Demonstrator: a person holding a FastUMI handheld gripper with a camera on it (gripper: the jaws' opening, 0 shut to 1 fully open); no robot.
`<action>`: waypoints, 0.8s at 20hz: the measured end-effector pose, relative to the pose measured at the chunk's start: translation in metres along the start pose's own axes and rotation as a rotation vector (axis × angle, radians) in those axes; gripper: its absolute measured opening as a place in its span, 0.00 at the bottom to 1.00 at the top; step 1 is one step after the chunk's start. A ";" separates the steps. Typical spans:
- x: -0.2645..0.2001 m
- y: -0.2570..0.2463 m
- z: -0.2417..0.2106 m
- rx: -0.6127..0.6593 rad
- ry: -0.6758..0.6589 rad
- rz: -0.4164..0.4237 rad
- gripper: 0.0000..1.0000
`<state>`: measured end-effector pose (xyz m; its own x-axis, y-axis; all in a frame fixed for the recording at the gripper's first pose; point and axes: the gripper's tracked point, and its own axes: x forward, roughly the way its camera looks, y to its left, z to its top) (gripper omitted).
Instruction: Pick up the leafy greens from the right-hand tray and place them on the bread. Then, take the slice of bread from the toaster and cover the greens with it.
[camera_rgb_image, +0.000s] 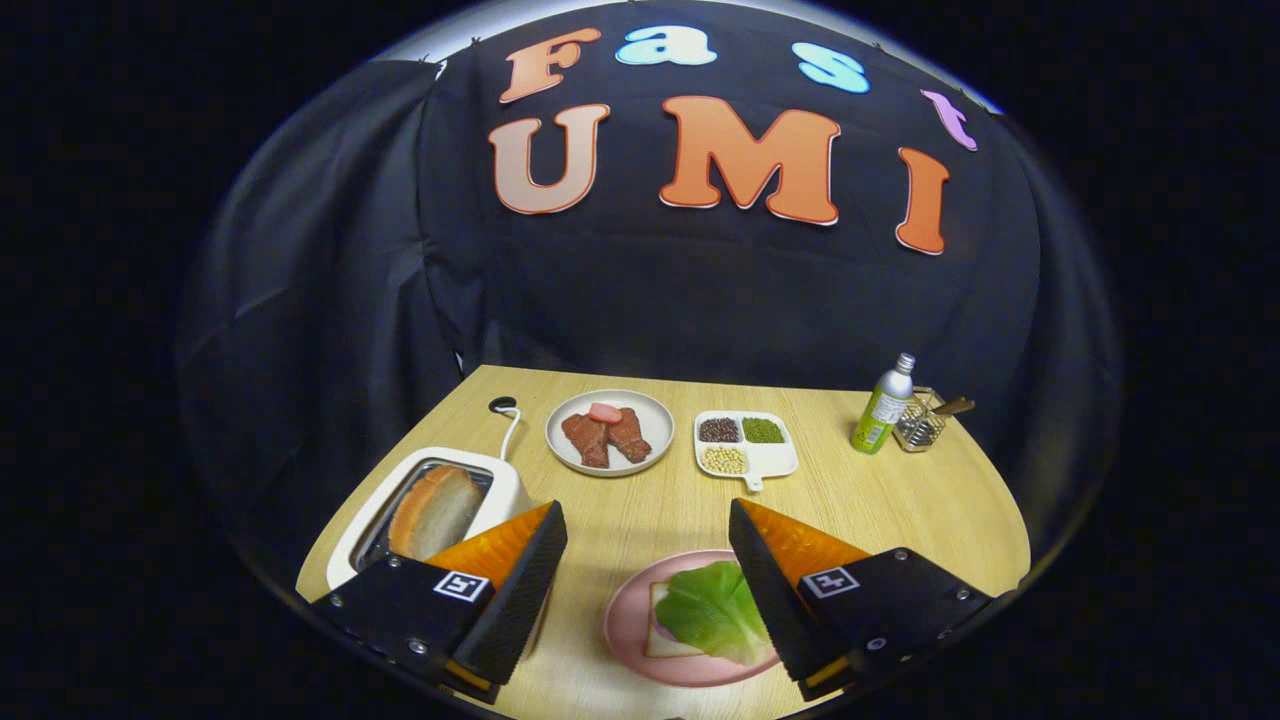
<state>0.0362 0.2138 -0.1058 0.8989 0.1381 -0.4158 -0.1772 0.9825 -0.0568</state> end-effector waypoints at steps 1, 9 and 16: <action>-0.001 0.010 0.004 -0.011 -0.006 0.011 0.98; -0.007 0.085 0.021 -0.012 -0.032 0.121 0.98; 0.003 0.112 -0.011 0.024 0.068 0.142 0.92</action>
<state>0.0151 0.3234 -0.1233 0.8364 0.2676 -0.4784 -0.2898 0.9567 0.0283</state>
